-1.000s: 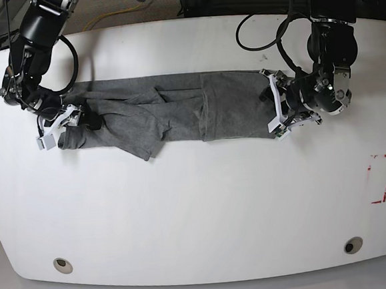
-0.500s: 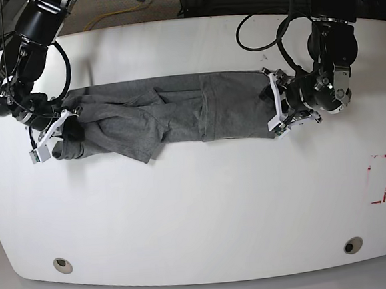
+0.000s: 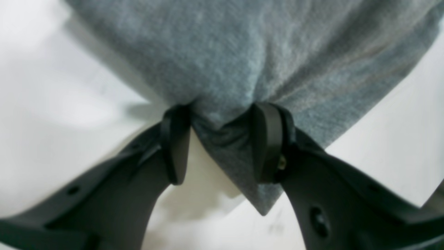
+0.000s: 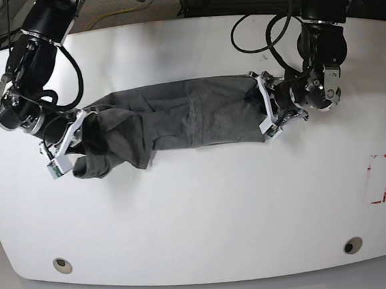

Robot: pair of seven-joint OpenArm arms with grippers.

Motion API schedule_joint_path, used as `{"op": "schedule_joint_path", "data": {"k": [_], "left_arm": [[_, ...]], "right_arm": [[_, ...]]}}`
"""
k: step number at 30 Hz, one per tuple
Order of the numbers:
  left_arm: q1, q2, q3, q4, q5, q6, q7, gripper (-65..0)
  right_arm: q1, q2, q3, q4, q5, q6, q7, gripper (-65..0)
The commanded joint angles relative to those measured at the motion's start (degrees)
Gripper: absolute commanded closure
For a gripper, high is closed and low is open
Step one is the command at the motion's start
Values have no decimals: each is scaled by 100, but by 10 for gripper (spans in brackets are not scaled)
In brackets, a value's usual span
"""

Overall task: Fold the T-shirt properly
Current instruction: 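Fold the strip's end held by the right gripper toward the left gripper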

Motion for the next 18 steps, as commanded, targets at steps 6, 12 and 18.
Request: {"op": "schedule_joint_path", "data": {"k": [6,12,18], "left_arm": [[86,170,-3,-98,-34,-2,-157,-257],[173,170,-3,-98,-34,-2,-157,-257],[226,153,-11,-98,-34,-2,-175,-257]], "right_arm": [[117,-332,-521,90,551,32,131,0],[196,-930,-1066,63,507,32,158,0],[187,-1317,-1400,72,507,32,158,0]]}}
